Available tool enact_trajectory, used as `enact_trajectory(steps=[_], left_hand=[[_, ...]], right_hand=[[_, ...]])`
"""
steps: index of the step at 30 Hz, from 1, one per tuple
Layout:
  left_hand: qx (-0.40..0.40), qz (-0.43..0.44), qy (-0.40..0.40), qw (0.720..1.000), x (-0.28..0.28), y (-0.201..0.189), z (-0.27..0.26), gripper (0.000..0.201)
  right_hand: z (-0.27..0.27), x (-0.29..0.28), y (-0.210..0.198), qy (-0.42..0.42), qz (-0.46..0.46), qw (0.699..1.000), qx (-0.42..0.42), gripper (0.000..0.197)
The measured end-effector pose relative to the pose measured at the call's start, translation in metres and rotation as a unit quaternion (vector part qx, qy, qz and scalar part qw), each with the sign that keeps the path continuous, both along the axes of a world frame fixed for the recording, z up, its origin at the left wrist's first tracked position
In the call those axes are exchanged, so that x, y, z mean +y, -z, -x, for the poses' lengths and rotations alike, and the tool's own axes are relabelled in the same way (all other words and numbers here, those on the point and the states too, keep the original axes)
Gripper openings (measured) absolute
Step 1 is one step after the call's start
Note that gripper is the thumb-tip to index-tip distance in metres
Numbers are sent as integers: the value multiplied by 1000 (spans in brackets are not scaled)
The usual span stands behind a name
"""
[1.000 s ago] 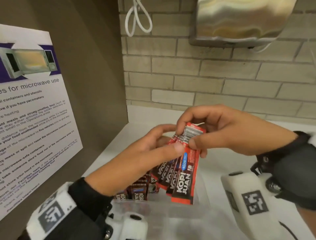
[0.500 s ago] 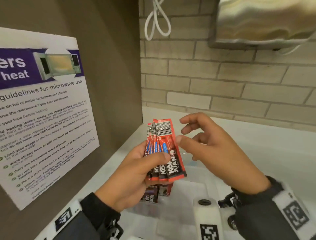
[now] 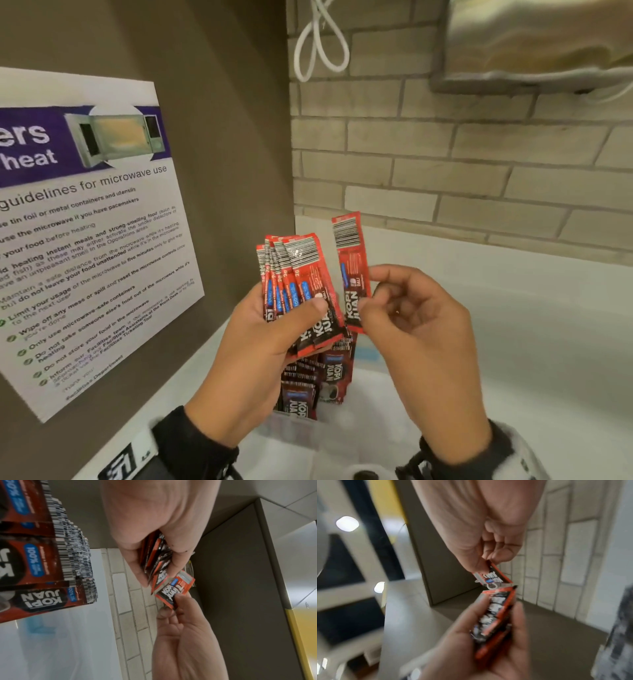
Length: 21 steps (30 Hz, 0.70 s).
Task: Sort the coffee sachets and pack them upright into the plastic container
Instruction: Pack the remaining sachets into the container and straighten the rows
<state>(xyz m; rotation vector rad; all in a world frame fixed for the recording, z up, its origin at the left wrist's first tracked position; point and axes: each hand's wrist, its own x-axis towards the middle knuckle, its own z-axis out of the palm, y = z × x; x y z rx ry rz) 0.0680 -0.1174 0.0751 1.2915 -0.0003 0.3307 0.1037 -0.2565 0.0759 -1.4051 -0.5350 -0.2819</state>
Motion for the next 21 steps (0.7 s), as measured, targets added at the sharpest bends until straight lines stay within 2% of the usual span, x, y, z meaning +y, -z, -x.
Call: enact_trajectory(steps=[3,8,10,12,14,16,21], left_hand=[[-17,17,-2,1000,-4,0,0,37],[-25,53,0,998,-1,2,0,33],[-22,60,-19,998,1,2,-1,34],[-23,78,-35,996,2,3,-2,36],[-22,94,-41,994,1,3,-3,36],[-19,101,-36,994,0,4,-2,34],[-21,95,-29,995,1,5,5,43]], right_hand=[[4,6,4,73,115,981,-135,22],[4,10,12,70,198,967,-147,29],[4,8,12,56,219,965,-133,39],[3,8,11,22,184,980,-69,37],[0,7,11,-34,107,993,30,31],[-2,6,9,-96,46,990,97,27],[-7,-4,0,-106,4,987,122,27]])
